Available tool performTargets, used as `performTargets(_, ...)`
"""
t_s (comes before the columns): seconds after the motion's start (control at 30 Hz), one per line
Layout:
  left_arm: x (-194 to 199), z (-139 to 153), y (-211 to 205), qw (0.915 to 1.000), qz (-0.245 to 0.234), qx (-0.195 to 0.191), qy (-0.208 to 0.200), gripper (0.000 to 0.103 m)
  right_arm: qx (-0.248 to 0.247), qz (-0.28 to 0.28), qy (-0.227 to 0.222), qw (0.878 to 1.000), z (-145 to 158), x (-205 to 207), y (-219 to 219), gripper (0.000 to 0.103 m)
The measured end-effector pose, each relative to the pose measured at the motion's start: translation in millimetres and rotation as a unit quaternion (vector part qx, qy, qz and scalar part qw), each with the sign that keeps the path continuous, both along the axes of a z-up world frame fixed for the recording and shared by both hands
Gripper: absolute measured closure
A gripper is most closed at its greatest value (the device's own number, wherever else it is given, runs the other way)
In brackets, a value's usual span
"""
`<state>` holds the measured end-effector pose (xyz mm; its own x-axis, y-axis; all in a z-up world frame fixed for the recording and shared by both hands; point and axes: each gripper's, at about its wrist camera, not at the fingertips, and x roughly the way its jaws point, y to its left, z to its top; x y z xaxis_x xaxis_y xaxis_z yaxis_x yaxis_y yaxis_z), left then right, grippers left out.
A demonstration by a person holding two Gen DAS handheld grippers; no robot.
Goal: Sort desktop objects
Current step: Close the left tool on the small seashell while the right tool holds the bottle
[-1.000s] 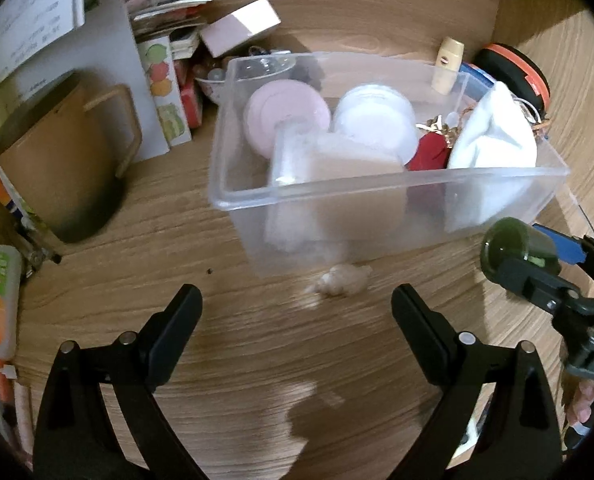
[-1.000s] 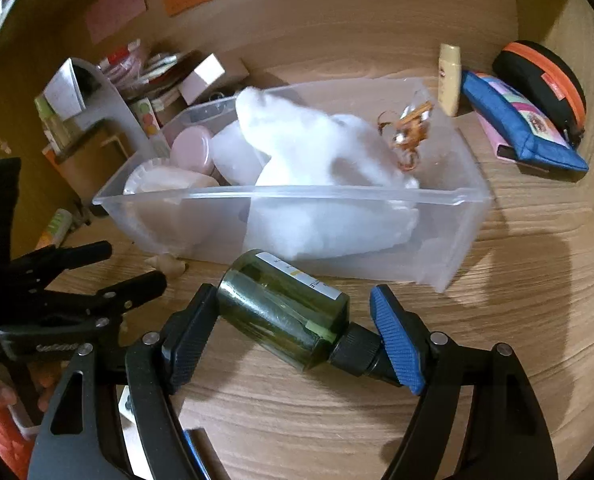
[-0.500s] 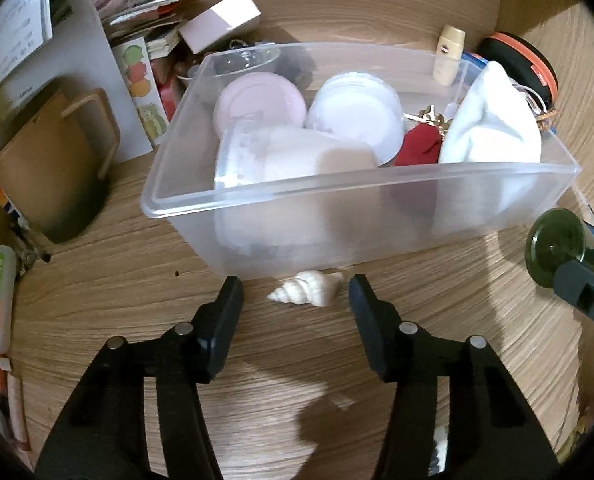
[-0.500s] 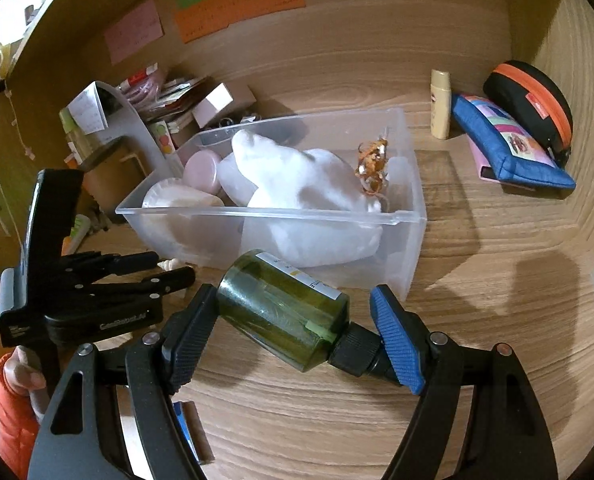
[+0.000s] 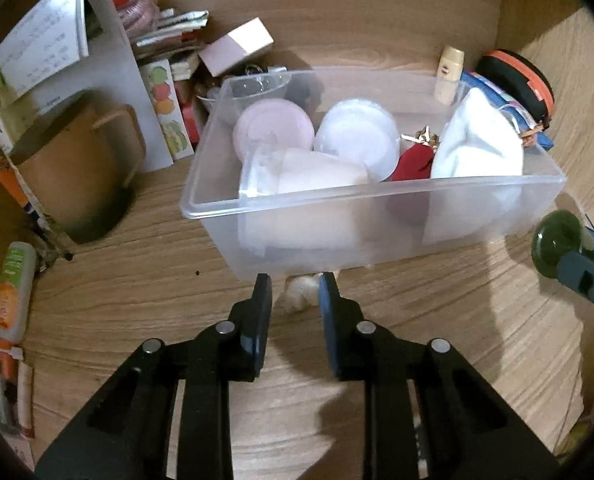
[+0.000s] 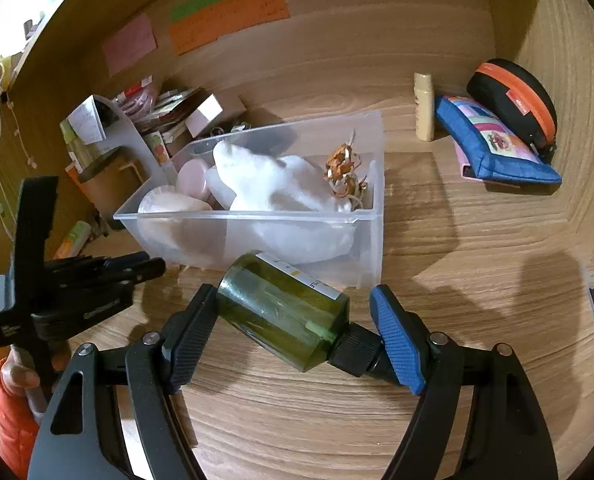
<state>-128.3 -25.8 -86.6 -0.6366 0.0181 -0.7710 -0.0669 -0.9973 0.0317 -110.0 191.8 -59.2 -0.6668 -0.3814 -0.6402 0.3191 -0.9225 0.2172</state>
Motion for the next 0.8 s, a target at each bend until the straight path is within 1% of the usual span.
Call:
performTargets(0.2,-1,0,1,0.9999,-0.009,-0.007,-0.009,0.079,0.001,0.002,0.004,1.0,3,3,-1,0.028)
performTargets(0.23,-2,-2,2,0.9998,-0.013,-0.005,-0.014,0.074,0.001,0.001,0.004,1.0,3,4,-1,0.028)
performTargets(0.27,-2,-4,3,0.9997,-0.016,-0.006,-0.016,0.066,0.001,0.001,0.003,1.0,3,4,-2,0.028)
performTargets(0.3,-3,-6,5,0.9997,-0.017,-0.009,-0.018,0.062,0.001,0.0,0.002,1.0,2,4,-1,0.028)
performTargets(0.33,-5,-8,7,0.9996,-0.017,-0.016,-0.018,0.054,0.0,-0.001,0.001,1.0,2,4,-1,0.028)
performTargets(0.4,-7,-12,10,0.9993,-0.018,-0.023,-0.021,0.053,-0.001,-0.003,0.0,1.0,2,3,0,0.028)
performTargets(0.5,-13,-15,11,0.9994,-0.014,-0.019,-0.025,0.053,-0.001,-0.002,-0.001,1.0,2,2,0,0.028)
performTargets(0.53,-15,-16,9,0.9994,-0.014,-0.015,-0.029,0.053,0.0,-0.002,-0.001,1.0,2,2,0,0.028)
performTargets(0.6,-16,-16,7,0.9995,-0.013,-0.008,-0.027,0.067,-0.001,-0.002,-0.001,1.0,2,1,1,0.028)
performTargets(0.63,-15,-16,6,0.9995,-0.014,-0.006,-0.027,0.078,-0.001,-0.002,0.0,1.0,2,1,1,0.028)
performTargets(0.67,-14,-16,6,0.9995,-0.015,-0.004,-0.027,0.082,-0.001,-0.002,0.001,1.0,3,0,1,0.028)
performTargets(0.8,-6,-14,4,0.9998,-0.013,-0.003,-0.018,0.082,-0.001,0.001,0.01,1.0,9,-2,-1,0.028)
